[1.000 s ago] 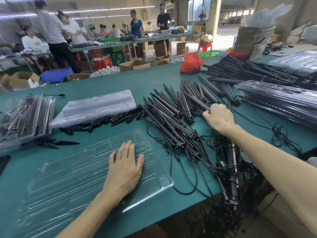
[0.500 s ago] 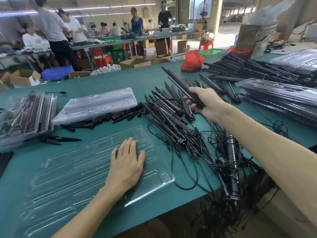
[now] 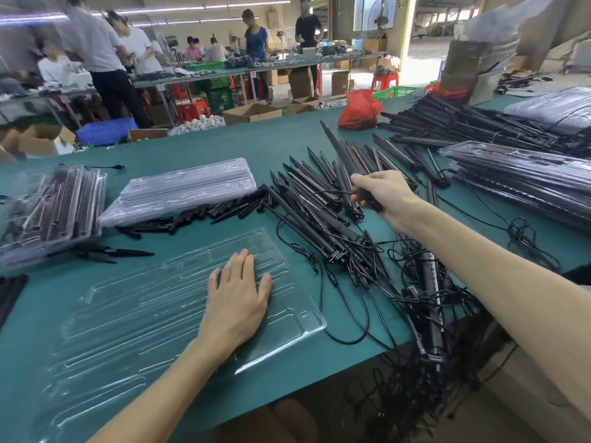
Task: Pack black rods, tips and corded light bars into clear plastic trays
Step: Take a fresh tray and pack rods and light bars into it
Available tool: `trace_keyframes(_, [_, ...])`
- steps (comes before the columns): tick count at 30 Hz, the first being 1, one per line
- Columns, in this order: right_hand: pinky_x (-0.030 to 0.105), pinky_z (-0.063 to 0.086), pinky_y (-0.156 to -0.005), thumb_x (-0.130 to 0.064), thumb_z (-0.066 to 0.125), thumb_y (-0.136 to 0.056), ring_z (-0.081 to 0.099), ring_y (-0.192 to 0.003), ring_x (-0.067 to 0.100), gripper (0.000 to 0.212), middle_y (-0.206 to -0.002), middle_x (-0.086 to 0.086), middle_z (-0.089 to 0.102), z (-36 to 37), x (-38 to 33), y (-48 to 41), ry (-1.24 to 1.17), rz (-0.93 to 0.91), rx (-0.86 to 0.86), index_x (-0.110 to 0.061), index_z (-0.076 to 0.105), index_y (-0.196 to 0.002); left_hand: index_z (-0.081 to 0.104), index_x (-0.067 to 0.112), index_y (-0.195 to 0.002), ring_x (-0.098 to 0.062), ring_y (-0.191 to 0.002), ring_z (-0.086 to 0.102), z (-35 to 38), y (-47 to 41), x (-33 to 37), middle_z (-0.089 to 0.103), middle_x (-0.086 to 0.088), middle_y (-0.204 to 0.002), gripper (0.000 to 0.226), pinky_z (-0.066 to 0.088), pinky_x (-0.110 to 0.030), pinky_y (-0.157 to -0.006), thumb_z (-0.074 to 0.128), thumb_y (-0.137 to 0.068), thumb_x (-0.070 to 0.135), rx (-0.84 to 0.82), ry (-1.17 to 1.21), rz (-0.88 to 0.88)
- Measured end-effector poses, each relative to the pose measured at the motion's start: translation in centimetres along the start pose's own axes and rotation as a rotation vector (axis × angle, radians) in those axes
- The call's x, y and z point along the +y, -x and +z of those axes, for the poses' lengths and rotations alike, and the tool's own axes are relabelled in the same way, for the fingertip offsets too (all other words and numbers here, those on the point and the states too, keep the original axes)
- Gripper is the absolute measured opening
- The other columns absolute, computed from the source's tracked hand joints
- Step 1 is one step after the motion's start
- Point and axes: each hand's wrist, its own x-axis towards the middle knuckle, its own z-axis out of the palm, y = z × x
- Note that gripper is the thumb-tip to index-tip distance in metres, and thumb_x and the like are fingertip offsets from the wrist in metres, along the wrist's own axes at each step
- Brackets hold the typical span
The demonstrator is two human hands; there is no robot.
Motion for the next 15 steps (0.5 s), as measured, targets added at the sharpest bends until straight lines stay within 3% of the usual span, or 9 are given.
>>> trace_keyframes(3, [0.019,0.051,-0.06,-0.018,0.065,-0.097,0.061,-0.064,0.01,0.024,-0.085,0.011,0.069,-0.5,2.0,-0.2,0.185,-0.015,0.043,0.004,0.067,-0.107,0.021,0.02,-0.156,-0.012,-0.154,0.005,0.0,0.0,0.0,0.015,0.003,-0.166,0.066,0.003,-0.041,-0.126,0.011,-0.101,0.056,0.006,-0.009,0.002])
trace_keyframes(5, [0.025,0.051,-0.063,-0.022,0.064,-0.097,0.061,-0.065,0.013,0.026,-0.085,0.01,0.071,-0.4,3.5,-0.4,0.289,-0.011,0.06,0.002,0.067,-0.107,0.021,0.02,-0.156,-0.012,-0.154,0.005,0.0,0.0,0.0,0.015,0.002,-0.166,0.066,0.003,-0.042,-0.126,0.011,-0.102,0.056,0.007,-0.011,0.006])
trace_keyframes(7, [0.037,0.052,-0.075,-0.025,0.064,-0.096,0.063,-0.076,0.025,0.034,-0.092,0.016,0.07,-0.4,4.8,-0.7,0.456,-0.008,0.078,0.004,0.063,-0.112,0.021,0.02,-0.156,-0.012,-0.154,0.006,0.0,0.0,0.0,0.015,0.002,-0.166,0.066,0.004,-0.042,-0.126,0.011,-0.102,0.055,0.008,-0.014,0.008])
trace_keyframes(10, [0.035,0.045,-0.072,-0.03,0.066,-0.094,0.058,-0.086,0.029,0.044,-0.101,0.021,0.065,-0.7,5.6,-0.9,0.689,-0.014,0.054,0.008,0.059,-0.116,0.022,0.02,-0.156,-0.012,-0.154,0.006,0.0,-0.1,0.0,0.015,0.003,-0.166,0.066,0.004,-0.042,-0.126,0.011,-0.101,0.055,0.008,-0.009,0.008])
trace_keyframes(13, [0.034,0.048,-0.089,-0.035,0.061,-0.098,0.061,-0.109,0.031,0.051,-0.114,0.02,0.064,-0.5,5.3,-1.1,0.824,-0.126,0.004,0.008,0.06,-0.124,0.021,0.02,-0.157,-0.011,-0.154,0.005,0.0,-0.1,0.0,0.014,0.003,-0.167,0.067,0.003,-0.041,-0.126,0.01,-0.101,0.056,0.004,-0.012,0.005])
trace_keyframes(15, [0.039,0.048,-0.095,-0.031,0.059,-0.1,0.059,-0.11,0.034,0.049,-0.116,0.023,0.064,-0.1,5.0,-1.3,0.863,-0.182,-0.016,0.012,0.061,-0.121,0.02,0.02,-0.157,-0.011,-0.154,0.004,0.1,0.0,-0.1,0.013,0.004,-0.167,0.068,0.003,-0.041,-0.126,0.009,-0.101,0.056,0.005,-0.016,0.005])
